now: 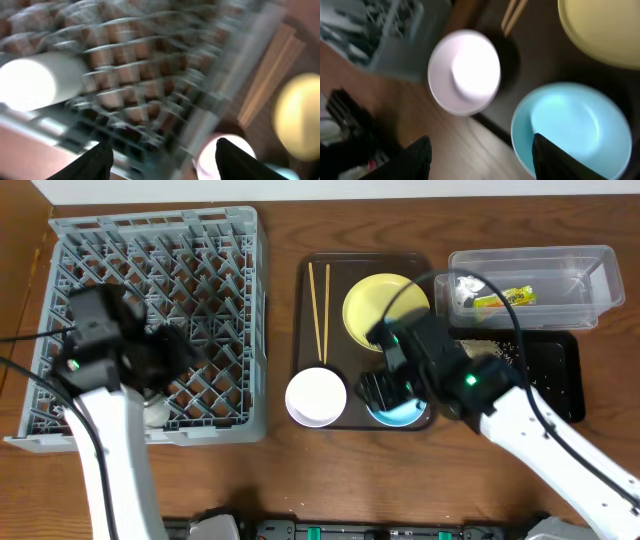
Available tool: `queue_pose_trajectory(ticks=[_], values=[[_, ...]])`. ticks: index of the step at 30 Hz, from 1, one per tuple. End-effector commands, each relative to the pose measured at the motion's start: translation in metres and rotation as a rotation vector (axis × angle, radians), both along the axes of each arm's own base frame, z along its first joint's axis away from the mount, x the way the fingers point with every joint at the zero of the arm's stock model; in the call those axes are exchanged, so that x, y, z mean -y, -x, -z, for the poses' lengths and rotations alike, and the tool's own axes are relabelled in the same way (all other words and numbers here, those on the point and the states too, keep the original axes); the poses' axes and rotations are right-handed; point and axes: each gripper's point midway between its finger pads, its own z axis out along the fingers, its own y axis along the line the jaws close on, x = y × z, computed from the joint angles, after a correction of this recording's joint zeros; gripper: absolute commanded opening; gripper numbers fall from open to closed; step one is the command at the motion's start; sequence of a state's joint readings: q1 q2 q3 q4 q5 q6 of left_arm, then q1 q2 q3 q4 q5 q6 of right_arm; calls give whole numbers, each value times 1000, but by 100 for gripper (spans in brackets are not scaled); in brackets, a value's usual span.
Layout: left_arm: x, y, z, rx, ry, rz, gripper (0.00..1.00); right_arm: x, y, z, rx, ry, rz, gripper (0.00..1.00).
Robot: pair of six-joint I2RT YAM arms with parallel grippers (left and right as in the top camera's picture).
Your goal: Sort waste into correct bins and load items into the dishwasher
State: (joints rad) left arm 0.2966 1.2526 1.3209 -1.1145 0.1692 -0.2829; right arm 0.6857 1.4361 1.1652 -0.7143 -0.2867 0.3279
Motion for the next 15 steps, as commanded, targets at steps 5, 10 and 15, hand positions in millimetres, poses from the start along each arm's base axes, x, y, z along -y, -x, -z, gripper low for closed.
queue_pose_trajectory(ticks=[5,10,15], values=[[67,19,-45,164,-69,328,84,-16,-72,-25,148,24,97,63],[74,37,-45,141,-62,353,100,-19,-85,-22,159,14,152,63],[74,38,-43,132,-59,354,99,-18,-84,-20,152,20,151,62]])
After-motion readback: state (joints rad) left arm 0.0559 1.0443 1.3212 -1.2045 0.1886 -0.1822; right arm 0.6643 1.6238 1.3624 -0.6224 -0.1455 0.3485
